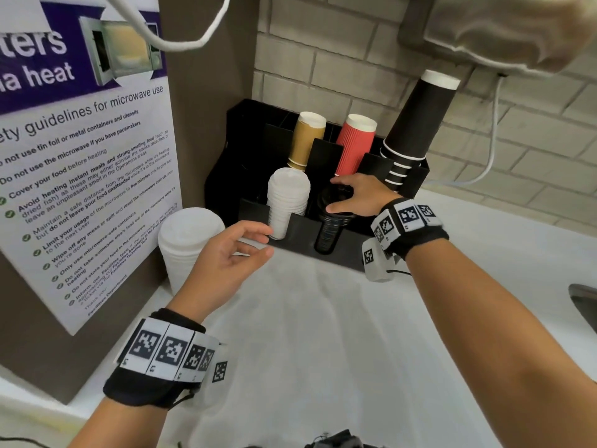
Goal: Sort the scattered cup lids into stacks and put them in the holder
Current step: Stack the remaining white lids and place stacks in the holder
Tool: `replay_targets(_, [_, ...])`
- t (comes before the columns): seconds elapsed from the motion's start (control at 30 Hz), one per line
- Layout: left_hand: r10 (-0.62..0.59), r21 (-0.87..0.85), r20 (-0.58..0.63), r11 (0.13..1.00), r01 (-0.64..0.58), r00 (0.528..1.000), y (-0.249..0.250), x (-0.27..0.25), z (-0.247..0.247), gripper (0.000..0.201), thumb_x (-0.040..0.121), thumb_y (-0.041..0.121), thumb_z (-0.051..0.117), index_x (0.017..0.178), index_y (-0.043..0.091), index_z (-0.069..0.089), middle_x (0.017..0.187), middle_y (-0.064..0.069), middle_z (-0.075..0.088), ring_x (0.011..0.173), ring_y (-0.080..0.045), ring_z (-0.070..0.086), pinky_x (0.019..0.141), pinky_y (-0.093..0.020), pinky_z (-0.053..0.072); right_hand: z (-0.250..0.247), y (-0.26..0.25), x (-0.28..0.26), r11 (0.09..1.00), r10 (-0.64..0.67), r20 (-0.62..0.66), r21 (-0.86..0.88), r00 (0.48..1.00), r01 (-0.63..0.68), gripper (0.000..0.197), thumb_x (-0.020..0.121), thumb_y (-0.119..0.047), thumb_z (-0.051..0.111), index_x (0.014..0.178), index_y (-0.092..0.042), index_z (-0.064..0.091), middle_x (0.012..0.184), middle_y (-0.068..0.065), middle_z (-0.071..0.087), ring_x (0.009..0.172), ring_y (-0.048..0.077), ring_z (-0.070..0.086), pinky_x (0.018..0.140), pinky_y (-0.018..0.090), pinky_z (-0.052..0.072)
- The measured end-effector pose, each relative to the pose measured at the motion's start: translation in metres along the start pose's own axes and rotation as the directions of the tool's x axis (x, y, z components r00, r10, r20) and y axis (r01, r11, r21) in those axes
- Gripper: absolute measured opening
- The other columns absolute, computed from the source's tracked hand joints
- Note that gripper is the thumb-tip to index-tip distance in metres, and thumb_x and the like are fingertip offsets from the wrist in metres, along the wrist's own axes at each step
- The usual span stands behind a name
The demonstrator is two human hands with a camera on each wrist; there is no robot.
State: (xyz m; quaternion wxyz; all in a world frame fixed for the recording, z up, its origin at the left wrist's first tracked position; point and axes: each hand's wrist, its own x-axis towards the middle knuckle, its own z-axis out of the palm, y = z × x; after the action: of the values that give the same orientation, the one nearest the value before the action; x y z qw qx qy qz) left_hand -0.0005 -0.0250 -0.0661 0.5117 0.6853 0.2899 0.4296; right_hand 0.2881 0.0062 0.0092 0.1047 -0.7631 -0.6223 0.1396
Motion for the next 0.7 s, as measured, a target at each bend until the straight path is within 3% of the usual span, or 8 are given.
replay_targets(0.17, [0.002,-0.005,0.006,1.000,-0.002,1.000,-0.002,0.001,0.001,0.026,0.087,0.010,0.068,0.103,0.031,0.065,0.096,0.010,0.065,0.081,-0.003,0.061,0.074,-0.013,0.048,0.002,-0.005,0.007,0.999,0.003,0.019,-0.033,1.000,-0.003,0.071,0.084,-0.034,0.072,0.146,-0.018,0.041,0.150,0.006,0.041,0.137,0.022,0.038,0.108,0.027,0.031])
replay_targets(0.47, [0.003,0.012,0.017,1.000,-0.003,1.000,-0.005,0.002,0.000,0.028,0.087,0.012,0.068,0.102,0.035,0.065,0.094,0.019,0.066,0.082,-0.003,0.062,0.073,-0.013,0.048,0.013,0.001,0.006,0.999,0.022,0.012,-0.034,1.000,-0.021,0.063,0.085,-0.031,0.071,0.141,-0.018,0.044,0.141,0.009,0.047,0.124,0.022,0.048,0.090,0.020,0.034])
replay_targets(0.6, [0.023,0.027,0.040,0.999,-0.024,0.999,0.007,0.003,0.007,0.027,0.086,0.009,0.069,0.104,0.028,0.065,0.097,0.010,0.066,0.084,-0.004,0.062,0.076,-0.014,0.048,0.024,-0.002,0.005,0.996,0.023,-0.033,-0.080,0.999,-0.025,0.064,0.084,-0.030,0.072,0.139,-0.012,0.045,0.139,0.013,0.044,0.122,0.026,0.048,0.091,0.025,0.037])
replay_targets(0.7, [0.118,0.143,0.081,0.981,-0.129,0.990,0.027,0.010,0.008,0.026,0.084,0.009,0.071,0.106,0.023,0.065,0.103,0.001,0.063,0.088,-0.005,0.062,0.081,-0.012,0.046,0.031,-0.003,0.002,0.996,0.035,-0.053,-0.077,0.998,-0.039,0.063,0.085,-0.031,0.072,0.137,-0.012,0.044,0.141,0.015,0.038,0.122,0.028,0.046,0.096,0.029,0.039])
